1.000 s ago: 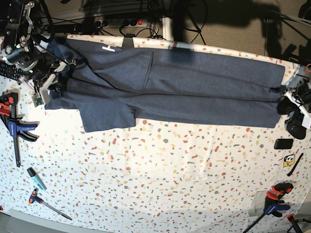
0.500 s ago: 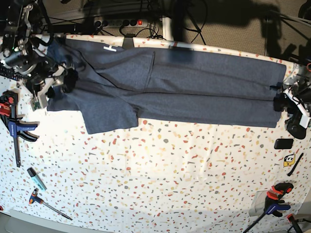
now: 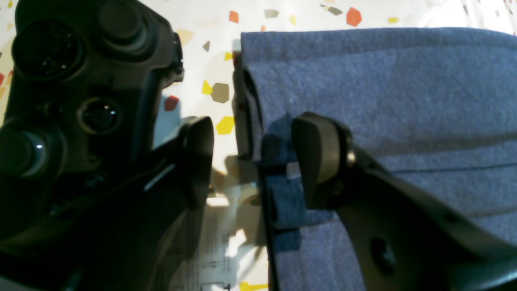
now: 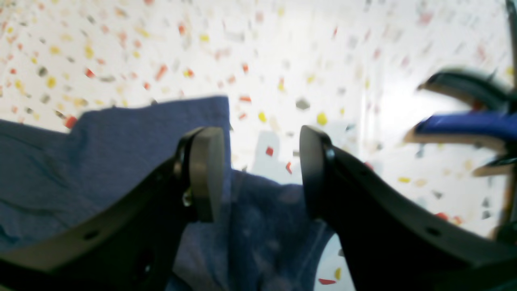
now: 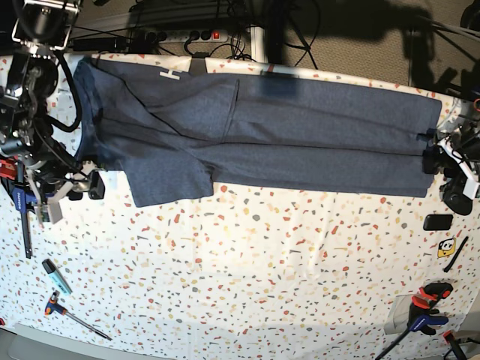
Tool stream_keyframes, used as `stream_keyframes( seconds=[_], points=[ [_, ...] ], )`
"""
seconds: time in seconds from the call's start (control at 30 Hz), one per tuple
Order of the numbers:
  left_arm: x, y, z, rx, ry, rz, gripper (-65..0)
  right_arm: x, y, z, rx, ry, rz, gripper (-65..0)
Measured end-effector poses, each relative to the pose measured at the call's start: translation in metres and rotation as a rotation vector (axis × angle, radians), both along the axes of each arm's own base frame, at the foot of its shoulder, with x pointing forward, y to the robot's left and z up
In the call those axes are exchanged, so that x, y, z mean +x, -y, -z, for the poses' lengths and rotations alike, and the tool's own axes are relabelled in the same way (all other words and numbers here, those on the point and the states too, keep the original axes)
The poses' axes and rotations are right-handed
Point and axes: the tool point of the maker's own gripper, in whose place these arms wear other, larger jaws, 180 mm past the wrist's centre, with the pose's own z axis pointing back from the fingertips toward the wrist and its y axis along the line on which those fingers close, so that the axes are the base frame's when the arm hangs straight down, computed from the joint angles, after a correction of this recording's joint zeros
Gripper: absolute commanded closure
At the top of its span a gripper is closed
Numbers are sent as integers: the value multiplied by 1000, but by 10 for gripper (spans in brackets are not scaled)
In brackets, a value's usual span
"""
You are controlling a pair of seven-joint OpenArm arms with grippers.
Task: Fold the T-shirt properly
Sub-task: 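Regrasp the folded edge with the right gripper near the collar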
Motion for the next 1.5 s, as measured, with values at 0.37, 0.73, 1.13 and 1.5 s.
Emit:
stream_keyframes(
  seconds=[0.37,0.73,1.13,1.5],
  points=[
    [0,11,4,-30,4,-1,-331,35,-30,59,2,-238,-92,-302],
    [1,11,4,-28,4,-2,-331,43,-44,77,44,-325,-96,-302],
    [0,10,4,-28,4,-1,-331,45,-73,87,12,-345,-131,-15],
    [0,10,4,-27,4,-2,-331,45,-83,34,-137,-165,-201,0]
  ],
)
